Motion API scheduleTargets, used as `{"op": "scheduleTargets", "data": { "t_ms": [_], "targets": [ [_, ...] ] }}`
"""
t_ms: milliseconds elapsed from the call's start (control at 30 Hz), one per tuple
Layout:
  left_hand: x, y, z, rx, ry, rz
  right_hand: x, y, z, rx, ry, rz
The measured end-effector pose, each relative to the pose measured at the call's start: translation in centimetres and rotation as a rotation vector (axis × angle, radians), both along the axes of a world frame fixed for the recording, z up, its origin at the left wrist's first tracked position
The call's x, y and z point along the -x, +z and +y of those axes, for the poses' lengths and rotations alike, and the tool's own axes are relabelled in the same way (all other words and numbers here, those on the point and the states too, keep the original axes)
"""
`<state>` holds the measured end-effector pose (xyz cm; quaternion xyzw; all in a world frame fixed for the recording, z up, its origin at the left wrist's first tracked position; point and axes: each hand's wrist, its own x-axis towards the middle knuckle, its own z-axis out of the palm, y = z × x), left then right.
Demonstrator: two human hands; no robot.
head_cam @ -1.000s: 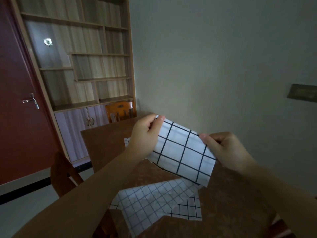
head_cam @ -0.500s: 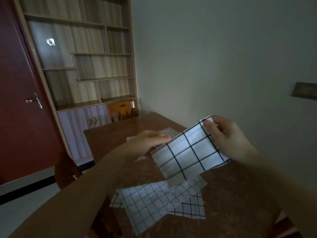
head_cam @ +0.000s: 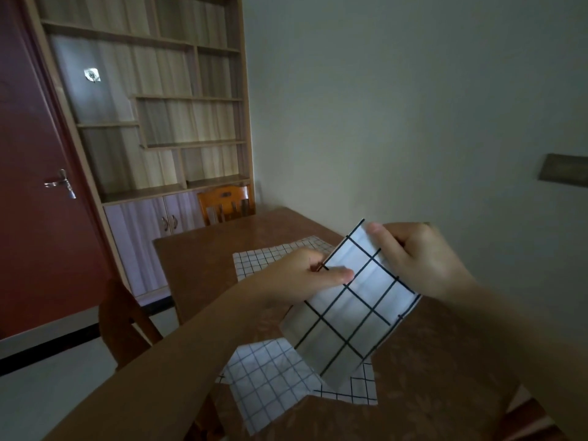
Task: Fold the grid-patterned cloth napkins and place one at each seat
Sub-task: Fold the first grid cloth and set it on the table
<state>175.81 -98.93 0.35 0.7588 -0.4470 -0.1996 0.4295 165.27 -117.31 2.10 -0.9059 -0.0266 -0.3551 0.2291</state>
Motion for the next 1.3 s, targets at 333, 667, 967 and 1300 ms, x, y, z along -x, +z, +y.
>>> {"op": "scheduleTargets", "data": {
  "t_ms": [333, 667, 967, 1300],
  "targets": [
    [0.2, -0.9, -0.4, 0.106, 0.052, -0.006, -0.2, -0.7, -1.6, -0.205, -0.119, -0.159],
    [0.3, -2.0, -0.8, 0.378, 0.246, 0.051, 0.2, -3.3, 0.4, -0.700, 0.277, 0.422],
    [0.0, -1.5, 1.3, 0.308, 0.195, 0.420, 0.5, -3.1, -0.2, -0.914, 0.400, 0.420],
    [1.1, -1.5, 1.0, 0.215, 0.298, 0.809, 0.7, -3.2, -1.3, -0.566, 0.300, 0.310]
  ]
}}
